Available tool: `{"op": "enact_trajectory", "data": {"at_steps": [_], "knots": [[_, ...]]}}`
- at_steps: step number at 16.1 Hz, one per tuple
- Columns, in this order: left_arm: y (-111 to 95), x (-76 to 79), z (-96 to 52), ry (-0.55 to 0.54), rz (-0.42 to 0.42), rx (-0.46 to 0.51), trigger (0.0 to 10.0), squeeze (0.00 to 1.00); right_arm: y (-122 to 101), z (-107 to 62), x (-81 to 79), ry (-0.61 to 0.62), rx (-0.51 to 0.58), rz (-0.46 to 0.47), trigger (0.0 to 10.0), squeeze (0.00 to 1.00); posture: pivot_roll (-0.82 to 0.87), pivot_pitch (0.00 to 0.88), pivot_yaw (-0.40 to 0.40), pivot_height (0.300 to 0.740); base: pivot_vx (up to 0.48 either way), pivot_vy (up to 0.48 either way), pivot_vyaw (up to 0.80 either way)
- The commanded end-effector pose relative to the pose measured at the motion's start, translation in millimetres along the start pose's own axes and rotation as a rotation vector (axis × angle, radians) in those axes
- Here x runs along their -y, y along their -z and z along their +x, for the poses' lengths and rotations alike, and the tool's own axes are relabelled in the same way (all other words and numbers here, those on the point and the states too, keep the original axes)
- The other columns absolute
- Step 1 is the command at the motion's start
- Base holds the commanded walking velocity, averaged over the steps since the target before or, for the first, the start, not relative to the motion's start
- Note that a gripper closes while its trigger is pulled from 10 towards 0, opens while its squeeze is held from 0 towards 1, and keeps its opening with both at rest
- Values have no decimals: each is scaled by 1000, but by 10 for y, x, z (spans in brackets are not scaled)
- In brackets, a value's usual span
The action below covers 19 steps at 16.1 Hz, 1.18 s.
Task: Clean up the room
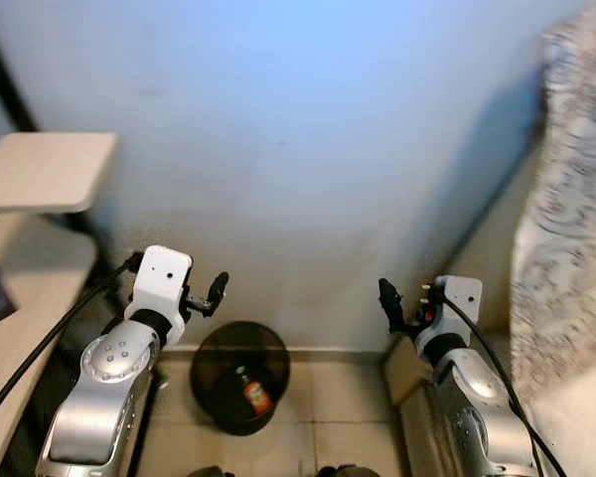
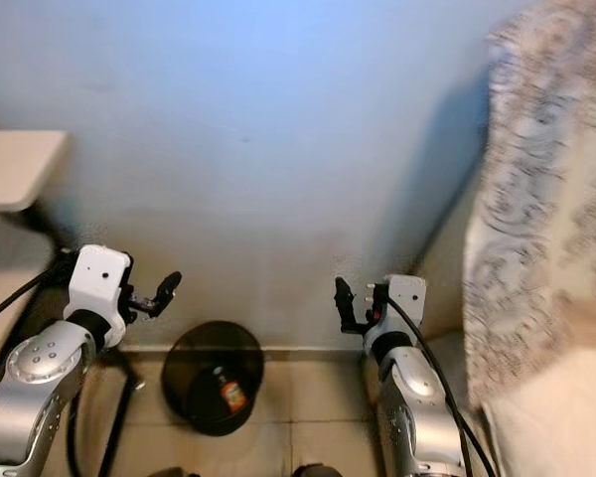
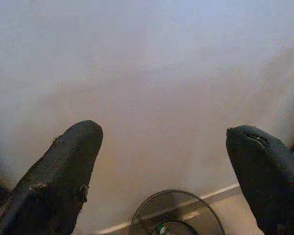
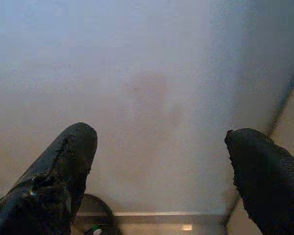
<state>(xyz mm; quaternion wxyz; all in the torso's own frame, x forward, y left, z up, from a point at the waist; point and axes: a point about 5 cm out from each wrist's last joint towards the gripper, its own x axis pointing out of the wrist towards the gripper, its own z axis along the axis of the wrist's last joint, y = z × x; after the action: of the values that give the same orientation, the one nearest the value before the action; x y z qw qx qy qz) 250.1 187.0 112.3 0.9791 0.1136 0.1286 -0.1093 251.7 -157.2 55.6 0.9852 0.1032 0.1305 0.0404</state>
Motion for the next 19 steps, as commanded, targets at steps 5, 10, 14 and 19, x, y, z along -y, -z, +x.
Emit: {"op": "enact_trajectory", "data": {"at_steps": [5,10,14,19], "knots": [[-36,-7,-8,-7,0,10,10000,0,-29,-19,6,6,5,5,10000,1000,27,0,-39,740,0,0,-800],[2,-7,-10,-12,-82,-26,10000,0,-21,-30,9,9,-2,0,10000,1000,27,0,-41,740,0,0,-800],[-22,27,-16,12,-145,-31,10000,0,-12,-36,7,13,-4,-4,10000,1000,28,0,-42,740,0,0,-800],[-13,61,-15,16,-118,-55,10000,0,-14,-43,20,17,-3,-8,10000,1000,25,0,-49,740,0,0,-800]]}}
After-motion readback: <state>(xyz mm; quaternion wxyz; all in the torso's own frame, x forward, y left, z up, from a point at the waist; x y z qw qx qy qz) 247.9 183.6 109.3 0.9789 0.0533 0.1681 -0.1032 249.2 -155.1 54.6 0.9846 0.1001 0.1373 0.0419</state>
